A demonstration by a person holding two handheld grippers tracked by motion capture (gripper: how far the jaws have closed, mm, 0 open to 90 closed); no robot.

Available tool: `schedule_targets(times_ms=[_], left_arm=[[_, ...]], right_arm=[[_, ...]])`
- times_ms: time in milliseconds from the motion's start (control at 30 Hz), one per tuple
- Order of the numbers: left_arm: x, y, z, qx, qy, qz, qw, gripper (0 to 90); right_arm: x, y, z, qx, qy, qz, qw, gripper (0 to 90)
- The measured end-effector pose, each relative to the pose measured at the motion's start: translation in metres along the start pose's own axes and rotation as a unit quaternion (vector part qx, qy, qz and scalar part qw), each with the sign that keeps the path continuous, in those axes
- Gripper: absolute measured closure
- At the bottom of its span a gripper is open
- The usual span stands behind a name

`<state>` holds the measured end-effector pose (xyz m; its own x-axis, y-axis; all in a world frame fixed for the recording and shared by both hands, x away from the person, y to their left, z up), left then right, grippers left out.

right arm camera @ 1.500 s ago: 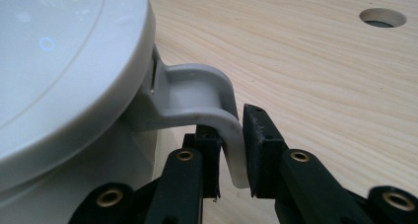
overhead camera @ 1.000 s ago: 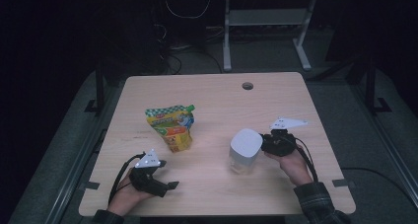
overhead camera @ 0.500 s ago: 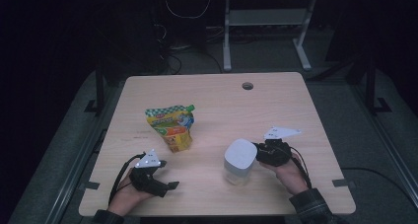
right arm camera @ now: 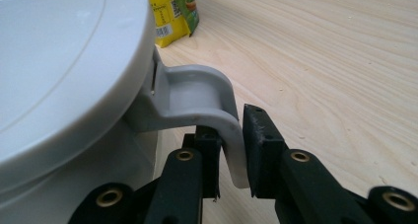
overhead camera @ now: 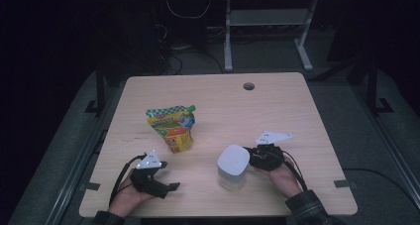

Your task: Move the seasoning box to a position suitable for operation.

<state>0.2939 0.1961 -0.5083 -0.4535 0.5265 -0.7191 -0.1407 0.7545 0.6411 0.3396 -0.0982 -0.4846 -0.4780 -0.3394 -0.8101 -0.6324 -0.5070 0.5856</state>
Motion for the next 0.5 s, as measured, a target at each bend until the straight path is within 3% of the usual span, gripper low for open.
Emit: schedule_targets(times_ms=[500], left_arm=[[0.0004,-0.0002,-0.0006,0.001,0.000,0.001,1.0000,8.5]], right_arm=[[0.0014,-0.0040,0.0035,0.002,0.003,0.000,1.0000,77.0]])
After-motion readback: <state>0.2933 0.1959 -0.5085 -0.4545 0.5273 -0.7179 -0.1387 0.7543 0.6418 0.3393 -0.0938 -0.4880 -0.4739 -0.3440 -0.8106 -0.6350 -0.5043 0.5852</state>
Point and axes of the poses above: each handheld gripper's, and its own axes: y roughly backward along the jaws, x roughly out of its underside, z roughly to its left, the point moved 7 cm from there along -y, roughly forward along the jaws, and after that the axes turned 14 degrees about x, right-handed, at the moved point
